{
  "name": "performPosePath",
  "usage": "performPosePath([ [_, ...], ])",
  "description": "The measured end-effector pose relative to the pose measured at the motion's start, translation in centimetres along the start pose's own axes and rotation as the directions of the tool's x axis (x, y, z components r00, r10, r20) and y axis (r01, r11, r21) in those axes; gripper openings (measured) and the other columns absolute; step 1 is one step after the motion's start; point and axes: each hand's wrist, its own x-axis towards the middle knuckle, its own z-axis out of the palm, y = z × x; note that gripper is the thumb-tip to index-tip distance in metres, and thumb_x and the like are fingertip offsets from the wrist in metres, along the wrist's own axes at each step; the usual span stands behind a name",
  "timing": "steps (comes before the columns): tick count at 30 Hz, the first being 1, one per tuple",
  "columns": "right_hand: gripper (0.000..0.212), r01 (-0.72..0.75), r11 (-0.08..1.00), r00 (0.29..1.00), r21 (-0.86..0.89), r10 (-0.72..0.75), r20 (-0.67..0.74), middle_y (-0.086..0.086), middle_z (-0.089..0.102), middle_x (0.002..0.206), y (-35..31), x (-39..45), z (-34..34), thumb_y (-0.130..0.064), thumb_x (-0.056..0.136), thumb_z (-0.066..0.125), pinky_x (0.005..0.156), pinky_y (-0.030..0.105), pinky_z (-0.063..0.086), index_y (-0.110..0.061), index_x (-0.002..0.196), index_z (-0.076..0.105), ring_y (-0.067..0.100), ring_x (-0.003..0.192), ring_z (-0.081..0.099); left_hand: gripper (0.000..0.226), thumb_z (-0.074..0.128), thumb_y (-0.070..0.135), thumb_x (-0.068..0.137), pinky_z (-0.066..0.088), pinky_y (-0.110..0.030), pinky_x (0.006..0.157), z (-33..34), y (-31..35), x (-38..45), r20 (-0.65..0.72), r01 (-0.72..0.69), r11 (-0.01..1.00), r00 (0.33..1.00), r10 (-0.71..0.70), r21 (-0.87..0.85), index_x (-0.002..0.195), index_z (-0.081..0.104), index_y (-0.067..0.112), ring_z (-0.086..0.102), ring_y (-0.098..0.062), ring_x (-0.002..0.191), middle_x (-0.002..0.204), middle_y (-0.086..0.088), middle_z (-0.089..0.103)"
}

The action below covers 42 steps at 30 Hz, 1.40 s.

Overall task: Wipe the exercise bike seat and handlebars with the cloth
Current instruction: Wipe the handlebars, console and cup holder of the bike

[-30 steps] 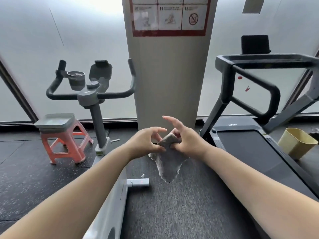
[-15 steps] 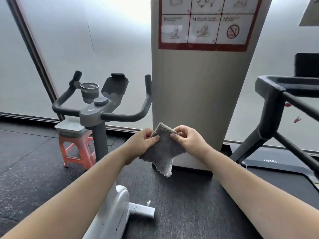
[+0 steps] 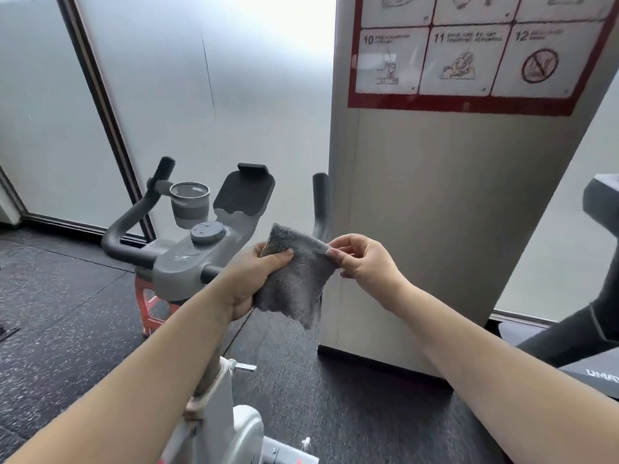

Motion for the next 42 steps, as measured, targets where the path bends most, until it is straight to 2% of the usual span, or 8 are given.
performPosePath([
  [4, 0.015, 0.037, 0.996, 0.992, -0.08, -0.046, -0.115, -0.002, 0.064, 0.09, 0.5, 5.9, -0.3, -0.021, 0.089, 0.062, 0.081, 0.03, 0.053, -0.02, 0.104, 0.064, 0.012, 0.087, 0.06, 0.012, 0.059, 0.014, 0.089, 0.058, -0.041, 0.062, -2.6, 2.3, 5.5, -0.087, -0.047, 0.992, 0.996, 0.036, -0.121, 0.1, 0.059, 0.01, 0.068, -0.027, 0.078, 0.092, -0.016, 0.068],
  [10, 0.035, -0.044, 0.996, 0.985, -0.072, 0.031, -0.171, -0.007, 0.058, 0.114, 1.0, 11.7, -0.7, -0.028, 0.096, 0.049, 0.103, 0.036, 0.044, -0.023, 0.131, 0.049, 0.012, 0.111, 0.053, 0.005, 0.054, 0.017, 0.093, 0.055, -0.049, 0.08, -3.0, 3.5, 11.9, -0.215, -0.122, 0.972, 0.973, 0.078, -0.202, 0.094, 0.058, 0.015, 0.065, -0.032, 0.089, 0.099, -0.017, 0.066],
  [17, 0.037, -0.203, 0.913, 0.973, 0.354, 0.228, -0.031, 0.003, 0.06, 0.121, 0.8, 16.0, -1.0, -0.033, 0.101, 0.036, 0.096, 0.042, 0.046, -0.026, 0.135, 0.045, 0.022, 0.106, 0.059, 0.017, 0.054, 0.032, 0.092, 0.053, -0.046, 0.083, 3.5, 2.7, 15.8, -0.132, -0.172, 0.982, 0.975, 0.181, 0.079, 0.087, 0.064, 0.019, 0.065, -0.032, 0.085, 0.086, -0.011, 0.067],
  [23, 0.037, -0.229, 0.893, 0.972, 0.388, 0.231, 0.04, 0.01, 0.065, 0.12, 0.3, 16.7, -1.8, -0.031, 0.101, 0.033, 0.092, 0.043, 0.05, -0.018, 0.125, 0.058, 0.025, 0.098, 0.063, 0.035, 0.038, 0.047, 0.095, 0.052, -0.021, 0.083, 5.7, 2.4, 16.3, -0.154, -0.258, 0.96, 0.95, 0.273, 0.109, 0.105, 0.066, 0.028, 0.065, -0.009, 0.092, 0.096, 0.008, 0.069],
  [25, 0.036, -0.231, 0.89, 0.972, 0.394, 0.231, 0.049, 0.01, 0.065, 0.115, 0.3, 16.7, -1.9, -0.03, 0.101, 0.033, 0.088, 0.041, 0.051, -0.017, 0.121, 0.06, 0.023, 0.094, 0.064, 0.015, 0.055, 0.038, 0.09, 0.051, -0.031, 0.091, 5.7, 2.1, 17.4, -0.25, -0.273, 0.947, 0.918, 0.309, 0.169, 0.102, 0.064, 0.035, 0.063, -0.014, 0.1, 0.105, 0.005, 0.067],
  [31, 0.029, -0.229, 0.872, 0.973, 0.432, 0.22, 0.072, 0.003, 0.07, 0.1, 0.5, 16.5, -2.5, -0.024, 0.1, 0.038, 0.073, 0.032, 0.055, -0.021, 0.109, 0.066, 0.016, 0.083, 0.066, 0.062, 0.055, 0.039, 0.086, 0.042, -0.041, 0.103, 7.2, 0.9, 19.8, -0.211, -0.166, 0.908, 0.942, 0.262, 0.384, 0.141, 0.029, 0.024, 0.054, -0.025, 0.117, 0.129, -0.008, 0.055],
  [36, 0.036, -0.245, 0.881, 0.969, 0.405, 0.234, 0.078, 0.006, 0.065, 0.122, 0.8, 16.5, -2.6, -0.029, 0.101, 0.035, 0.098, 0.043, 0.049, -0.018, 0.127, 0.057, 0.017, 0.096, 0.063, 0.061, 0.049, 0.029, 0.092, 0.041, -0.028, 0.087, 7.2, 0.6, 19.2, -0.197, -0.091, 0.798, 0.947, 0.255, 0.596, 0.145, 0.022, 0.015, 0.058, -0.03, 0.106, 0.117, -0.015, 0.061],
  [42, 0.039, -0.243, 0.883, 0.97, 0.401, 0.222, 0.099, 0.007, 0.064, 0.125, 1.0, 16.6, -2.6, -0.032, 0.101, 0.032, 0.092, 0.041, 0.052, -0.019, 0.13, 0.055, 0.022, 0.101, 0.064, 0.041, 0.039, 0.01, 0.09, 0.048, -0.034, 0.082, 5.7, -0.6, 15.2, -0.106, -0.089, 0.52, 0.937, 0.333, 0.849, 0.13, 0.048, 0.018, 0.061, -0.034, 0.095, 0.101, -0.017, 0.066],
])
